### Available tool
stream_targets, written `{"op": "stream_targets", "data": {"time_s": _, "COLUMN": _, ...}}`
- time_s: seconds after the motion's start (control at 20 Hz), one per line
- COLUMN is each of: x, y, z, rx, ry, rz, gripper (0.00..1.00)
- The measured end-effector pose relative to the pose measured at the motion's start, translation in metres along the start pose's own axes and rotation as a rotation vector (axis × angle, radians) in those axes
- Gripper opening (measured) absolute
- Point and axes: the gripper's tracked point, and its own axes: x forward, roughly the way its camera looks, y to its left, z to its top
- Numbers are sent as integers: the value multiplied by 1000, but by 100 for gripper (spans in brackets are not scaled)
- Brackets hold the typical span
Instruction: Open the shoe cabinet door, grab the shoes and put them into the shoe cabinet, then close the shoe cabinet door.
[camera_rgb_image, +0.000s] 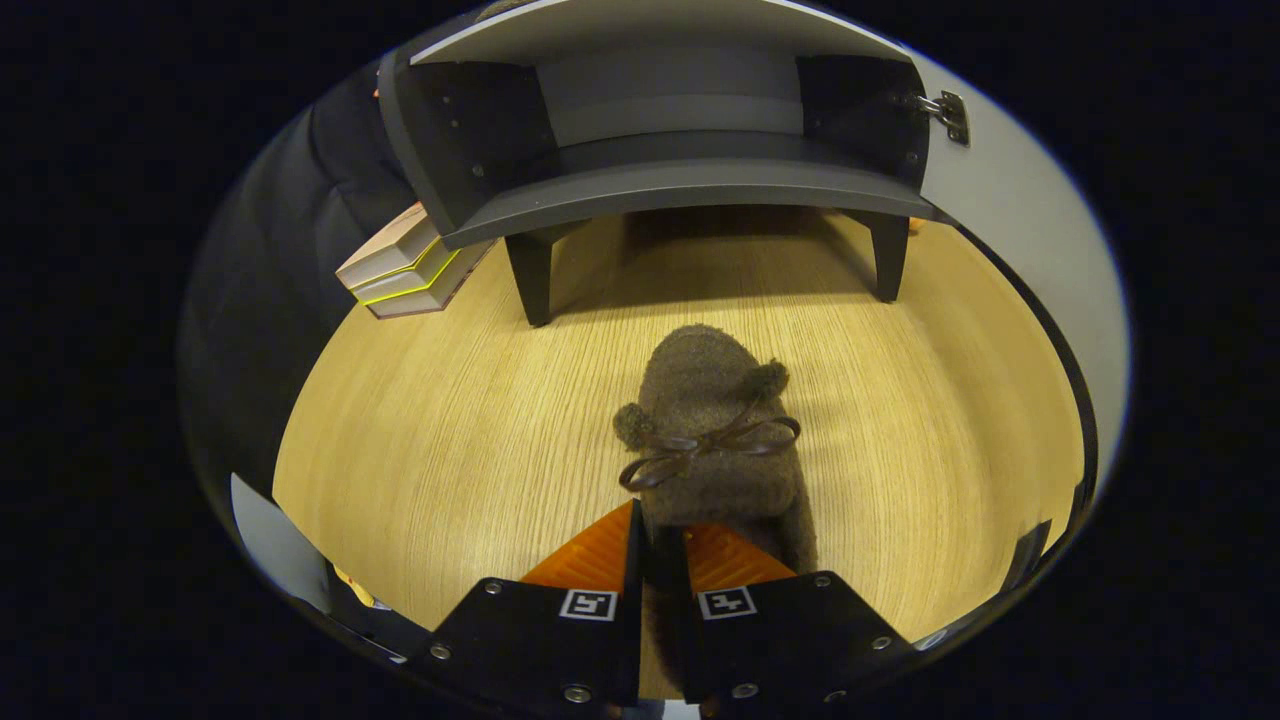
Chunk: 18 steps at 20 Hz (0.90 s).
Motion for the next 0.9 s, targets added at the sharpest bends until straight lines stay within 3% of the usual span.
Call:
{"op": "stream_targets", "data": {"time_s": 0.15, "x": 10, "y": -1, "z": 11, "rx": 0, "ry": -22, "rz": -8, "gripper": 16}}
{"op": "stream_targets", "data": {"time_s": 0.3, "x": 7, "y": 1, "z": 6, "rx": -23, "ry": -21, "rz": 3, "gripper": 6}}
{"op": "stream_targets", "data": {"time_s": 0.4, "x": -4, "y": 1, "z": 3, "rx": -40, "ry": -16, "rz": 9, "gripper": 5}}
{"op": "stream_targets", "data": {"time_s": 0.65, "x": -48, "y": 1, "z": 11, "rx": -70, "ry": -41, "rz": 14, "gripper": 5}}
{"op": "stream_targets", "data": {"time_s": 0.9, "x": -106, "y": -5, "z": 49, "rx": -79, "ry": -124, "rz": 7, "gripper": 5}}
